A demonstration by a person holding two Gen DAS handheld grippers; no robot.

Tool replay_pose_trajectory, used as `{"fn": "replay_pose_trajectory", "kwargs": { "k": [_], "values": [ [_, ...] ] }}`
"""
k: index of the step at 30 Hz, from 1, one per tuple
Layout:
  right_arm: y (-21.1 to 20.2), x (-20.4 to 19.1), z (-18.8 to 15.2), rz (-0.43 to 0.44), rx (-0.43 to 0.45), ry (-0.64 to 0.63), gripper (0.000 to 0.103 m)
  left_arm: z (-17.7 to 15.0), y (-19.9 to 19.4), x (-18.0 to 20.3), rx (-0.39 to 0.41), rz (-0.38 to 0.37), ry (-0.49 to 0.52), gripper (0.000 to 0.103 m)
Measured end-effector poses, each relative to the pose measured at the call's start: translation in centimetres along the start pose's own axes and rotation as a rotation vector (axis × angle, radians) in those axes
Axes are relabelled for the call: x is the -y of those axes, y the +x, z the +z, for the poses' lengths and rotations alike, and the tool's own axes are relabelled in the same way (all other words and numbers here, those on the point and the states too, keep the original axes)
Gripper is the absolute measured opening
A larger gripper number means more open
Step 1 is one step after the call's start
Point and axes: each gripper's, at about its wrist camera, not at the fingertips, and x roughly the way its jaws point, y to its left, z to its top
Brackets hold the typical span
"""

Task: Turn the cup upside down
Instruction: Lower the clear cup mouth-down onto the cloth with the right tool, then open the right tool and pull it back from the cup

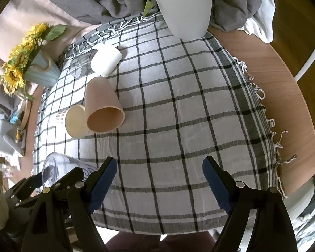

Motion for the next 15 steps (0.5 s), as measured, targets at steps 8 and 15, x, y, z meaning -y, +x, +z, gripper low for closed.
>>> {"fn": "replay_pose_trajectory", "kwargs": {
  "k": [8, 15],
  "values": [
    [-0.5, 0.0, -0.6, -0.024, 0.007, 0.006, 0.084, -0.5, -0.3, -0.3, 0.011, -0.021, -0.009, 0.084],
    [-2.4, 0.1, -1.0, -0.065, 0.062, 0.035, 0.088, -0.8, -2.3, -0.3, 0.067, -0.042, -0.001, 0.089]
  ]
}}
